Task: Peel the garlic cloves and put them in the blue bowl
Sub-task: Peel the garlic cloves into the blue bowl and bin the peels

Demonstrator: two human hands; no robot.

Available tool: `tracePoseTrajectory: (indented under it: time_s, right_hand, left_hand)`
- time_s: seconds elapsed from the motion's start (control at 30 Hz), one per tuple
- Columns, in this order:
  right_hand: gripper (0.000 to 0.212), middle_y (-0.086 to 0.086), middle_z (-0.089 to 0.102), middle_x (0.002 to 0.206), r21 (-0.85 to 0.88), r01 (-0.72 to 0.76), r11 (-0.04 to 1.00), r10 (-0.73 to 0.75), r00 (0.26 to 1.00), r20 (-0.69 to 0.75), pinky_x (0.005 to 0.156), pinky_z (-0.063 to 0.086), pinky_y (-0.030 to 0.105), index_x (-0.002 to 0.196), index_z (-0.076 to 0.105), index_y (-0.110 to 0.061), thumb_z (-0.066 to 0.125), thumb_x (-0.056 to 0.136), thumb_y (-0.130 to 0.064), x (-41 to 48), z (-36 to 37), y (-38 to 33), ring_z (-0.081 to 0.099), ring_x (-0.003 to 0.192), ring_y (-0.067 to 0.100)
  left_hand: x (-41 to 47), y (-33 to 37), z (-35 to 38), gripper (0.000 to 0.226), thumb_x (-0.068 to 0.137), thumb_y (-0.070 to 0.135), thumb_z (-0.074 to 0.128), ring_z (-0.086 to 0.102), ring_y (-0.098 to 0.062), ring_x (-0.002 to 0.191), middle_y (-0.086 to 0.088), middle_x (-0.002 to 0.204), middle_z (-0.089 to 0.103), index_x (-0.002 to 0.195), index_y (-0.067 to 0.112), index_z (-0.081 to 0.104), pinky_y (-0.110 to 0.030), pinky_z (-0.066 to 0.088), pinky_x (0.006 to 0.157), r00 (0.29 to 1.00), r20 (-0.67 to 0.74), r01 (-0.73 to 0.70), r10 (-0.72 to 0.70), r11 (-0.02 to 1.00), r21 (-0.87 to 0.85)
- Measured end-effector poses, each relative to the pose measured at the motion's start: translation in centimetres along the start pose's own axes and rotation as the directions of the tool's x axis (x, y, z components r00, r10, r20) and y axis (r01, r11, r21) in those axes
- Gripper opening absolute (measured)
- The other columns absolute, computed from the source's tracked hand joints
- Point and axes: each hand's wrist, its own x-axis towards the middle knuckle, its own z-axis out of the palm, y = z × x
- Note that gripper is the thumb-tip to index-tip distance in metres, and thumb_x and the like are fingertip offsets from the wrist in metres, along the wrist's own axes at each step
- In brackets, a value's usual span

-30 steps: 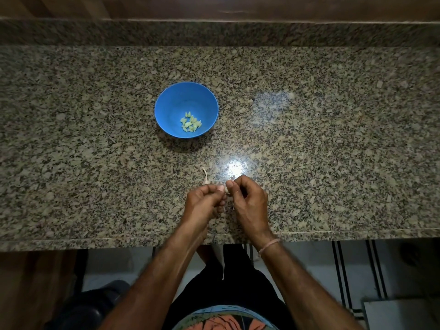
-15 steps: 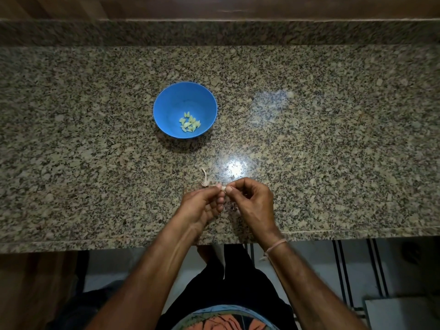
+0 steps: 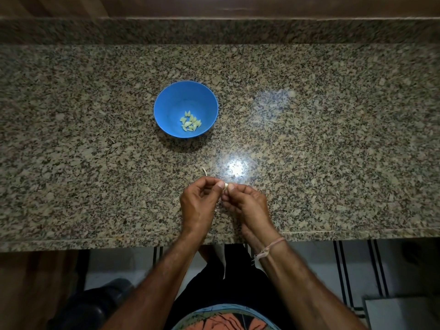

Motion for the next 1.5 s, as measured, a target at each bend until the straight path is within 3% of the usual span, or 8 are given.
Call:
tracePoseTrajectory:
  time_s: [0.1,0.2,0.3,0.43,0.67,0.9,1.27,1.5]
  right_hand:
    - [0.003,0.012,0.075,0.084,0.083,-0.093,0.992,0.095,0.995,-0.015,0.077,0.062,0.031,0.094,0.07,-0.007,0.073,0.094,-0.006,0.1,-0.1,0.2,0.072,0.074,0.019]
    - [0.003,0.014,0.076,0.087,-0.182,0.199,0.963,-0.205,0.979,-0.014,0.075,0.063,0.031,0.092,0.072,-0.005,0.074,0.094,-0.005,0.2,-0.6,0.4,0.073,0.079,0.024]
    - [0.006,0.0,0.075,0.082,-0.587,0.512,0.627,-0.556,0.822,0.122,0.072,0.063,0.03,0.088,0.074,-0.012,0.078,0.092,-0.009,0.7,-1.2,0.3,0.074,0.078,0.016]
    - [0.007,-0.009,0.074,0.078,-0.67,0.619,0.411,-0.655,0.711,0.255,0.067,0.063,0.038,0.087,0.075,-0.014,0.077,0.092,-0.01,1.3,-1.6,0.2,0.072,0.074,0.012]
    - [0.008,0.01,0.074,0.084,-0.241,0.071,0.968,-0.065,0.997,0.033,0.074,0.06,0.03,0.089,0.073,-0.007,0.07,0.095,-0.003,0.8,-1.0,-0.4,0.069,0.079,0.021]
    - [0.011,0.007,0.075,0.088,-0.138,0.133,0.981,-0.114,0.984,0.137,0.074,0.06,0.024,0.107,0.067,0.0,0.069,0.096,-0.002,-0.6,-0.4,-0.8,0.072,0.081,0.013]
    - [0.011,0.013,0.076,0.092,-0.086,0.141,0.986,-0.128,0.983,0.135,0.079,0.061,0.026,0.103,0.069,0.0,0.068,0.094,0.005,-0.3,-0.8,0.0,0.073,0.085,0.018]
    - [0.01,0.018,0.074,0.099,-0.137,0.212,0.968,-0.193,0.971,0.141,0.087,0.062,0.032,0.104,0.068,0.001,0.071,0.094,0.0,-0.3,-0.9,0.0,0.072,0.093,0.024]
  left_hand:
    - [0.2,-0.3,-0.1,0.004,0.094,0.022,0.077,0.074,-0.017,0.082,0.002,0.087,0.078,0.096,0.018,0.078,-0.031,0.062,0.072,0.999,0.024,-0.025,0.024,0.999,0.036]
    - [0.6,0.3,-0.1,0.008,0.093,0.012,0.077,0.075,-0.02,0.081,-0.01,0.09,0.078,0.1,0.008,0.077,-0.029,0.063,0.073,0.937,0.145,0.346,-0.316,0.895,-0.283]
    - [1.0,1.0,-0.3,0.008,0.092,0.007,0.075,0.07,-0.013,0.068,-0.01,0.082,0.075,0.099,0.002,0.074,-0.022,0.061,0.065,0.779,0.339,0.625,-0.527,0.62,-0.474]
    - [1.2,1.2,-0.4,0.009,0.094,0.01,0.072,0.069,-0.01,0.062,-0.007,0.076,0.073,0.098,0.002,0.071,-0.02,0.06,0.058,0.655,0.469,0.748,-0.593,0.421,-0.513]
    - [-0.2,0.1,0.2,0.003,0.095,0.015,0.076,0.075,-0.02,0.088,-0.005,0.092,0.078,0.098,0.014,0.076,-0.03,0.062,0.079,0.995,0.073,0.076,-0.065,0.983,-0.165]
    - [-0.1,0.6,-0.3,0.004,0.095,0.01,0.074,0.074,-0.011,0.079,-0.001,0.086,0.078,0.096,0.012,0.077,-0.022,0.058,0.071,1.0,0.026,-0.002,0.004,0.999,-0.053]
    - [0.1,0.1,-0.1,0.013,0.098,0.002,0.067,0.073,-0.02,0.092,-0.007,0.094,0.079,0.093,0.01,0.077,-0.03,0.059,0.079,0.94,0.208,0.329,-0.269,0.873,-0.36]
    - [0.2,0.7,0.4,0.022,0.109,0.019,0.052,0.074,-0.02,0.101,-0.009,0.103,0.077,0.105,0.009,0.071,-0.03,0.061,0.088,0.95,0.255,0.208,-0.181,0.975,-0.082]
